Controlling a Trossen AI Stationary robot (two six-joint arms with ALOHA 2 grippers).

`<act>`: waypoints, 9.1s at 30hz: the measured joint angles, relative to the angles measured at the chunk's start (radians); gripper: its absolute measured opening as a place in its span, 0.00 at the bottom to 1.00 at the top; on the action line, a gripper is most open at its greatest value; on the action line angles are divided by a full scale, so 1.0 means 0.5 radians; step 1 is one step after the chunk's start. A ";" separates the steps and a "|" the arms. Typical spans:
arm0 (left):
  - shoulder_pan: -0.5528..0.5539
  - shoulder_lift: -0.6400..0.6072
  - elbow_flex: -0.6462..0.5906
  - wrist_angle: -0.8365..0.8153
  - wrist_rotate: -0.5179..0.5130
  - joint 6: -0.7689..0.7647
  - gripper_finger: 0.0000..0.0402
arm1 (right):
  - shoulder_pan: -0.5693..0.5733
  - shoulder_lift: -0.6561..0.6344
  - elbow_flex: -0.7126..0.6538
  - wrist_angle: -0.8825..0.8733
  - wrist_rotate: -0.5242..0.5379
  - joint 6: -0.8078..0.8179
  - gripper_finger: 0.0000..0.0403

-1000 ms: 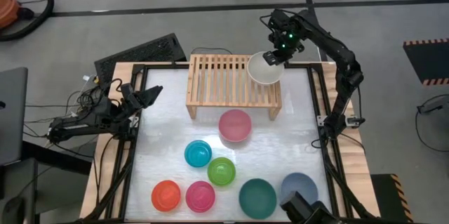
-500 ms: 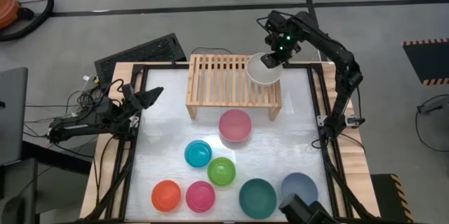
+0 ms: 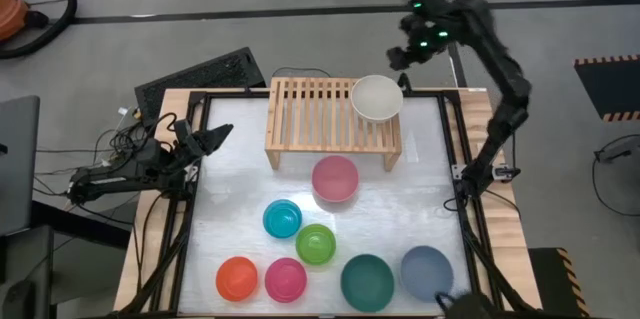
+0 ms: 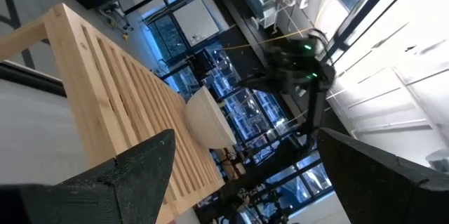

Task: Place and stack bowls onto a shelf
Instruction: Stack the dark blue bowl on top of the white bowl on the shelf

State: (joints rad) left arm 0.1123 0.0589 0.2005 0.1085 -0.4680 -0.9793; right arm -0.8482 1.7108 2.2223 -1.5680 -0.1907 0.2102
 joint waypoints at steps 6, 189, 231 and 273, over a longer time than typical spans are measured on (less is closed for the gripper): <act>0.001 0.000 0.000 -0.013 0.019 0.019 0.83 | 0.291 -0.392 -0.107 -0.004 -0.250 0.033 0.63; 0.000 0.000 -0.001 -0.420 -0.021 -0.286 0.83 | -0.078 0.246 -0.291 -0.006 -0.251 -0.070 0.09; 0.000 0.000 -0.001 -0.465 -0.036 -0.286 0.83 | -0.062 0.226 -0.402 -0.007 -0.190 -0.100 0.62; 0.000 0.000 -0.001 -0.468 -0.036 -0.286 0.83 | -0.093 -0.047 -0.128 -0.001 -0.530 -0.249 0.23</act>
State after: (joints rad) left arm 0.1123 0.0589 0.2001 -0.1253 -0.4858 -1.1221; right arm -0.8946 1.6875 2.1581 -1.5684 -0.4556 0.0855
